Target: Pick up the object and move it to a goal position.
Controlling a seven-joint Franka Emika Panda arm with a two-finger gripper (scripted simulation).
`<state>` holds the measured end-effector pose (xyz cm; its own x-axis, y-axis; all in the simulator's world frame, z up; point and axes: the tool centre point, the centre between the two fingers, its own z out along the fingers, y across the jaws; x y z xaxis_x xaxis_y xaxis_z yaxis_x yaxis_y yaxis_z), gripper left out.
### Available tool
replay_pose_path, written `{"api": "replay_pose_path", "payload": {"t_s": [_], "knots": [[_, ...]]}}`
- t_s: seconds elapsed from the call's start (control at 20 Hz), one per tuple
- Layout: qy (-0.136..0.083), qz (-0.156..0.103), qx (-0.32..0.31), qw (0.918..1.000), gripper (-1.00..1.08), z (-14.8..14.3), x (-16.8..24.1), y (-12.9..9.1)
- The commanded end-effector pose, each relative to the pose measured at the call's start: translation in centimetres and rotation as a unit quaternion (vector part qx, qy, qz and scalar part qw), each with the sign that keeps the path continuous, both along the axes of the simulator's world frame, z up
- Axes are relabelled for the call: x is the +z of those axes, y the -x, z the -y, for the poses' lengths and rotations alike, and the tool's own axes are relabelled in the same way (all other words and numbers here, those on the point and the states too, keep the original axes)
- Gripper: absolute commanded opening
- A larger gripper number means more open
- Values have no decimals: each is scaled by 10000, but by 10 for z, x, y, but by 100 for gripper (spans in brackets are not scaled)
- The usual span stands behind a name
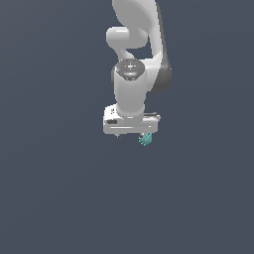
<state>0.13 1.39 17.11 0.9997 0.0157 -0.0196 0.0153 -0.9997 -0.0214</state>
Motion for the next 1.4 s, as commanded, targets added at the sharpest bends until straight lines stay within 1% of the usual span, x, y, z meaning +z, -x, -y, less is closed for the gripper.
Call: {"api": "replay_pose_path", "payload": {"t_s": [0.0,0.15,0.4,0.55,0.95,1.35], "knots": [[0,0,0,10000,100,0,0,0],[11,-6,5,10000,100,4,-2,0],[55,-35,37,10000,100,22,-9,1],[61,-40,45,10000,100,25,-10,1],[64,-34,-113,9999,100,17,-14,3],[79,-23,-578,9983,100,-1,-25,12]]}}
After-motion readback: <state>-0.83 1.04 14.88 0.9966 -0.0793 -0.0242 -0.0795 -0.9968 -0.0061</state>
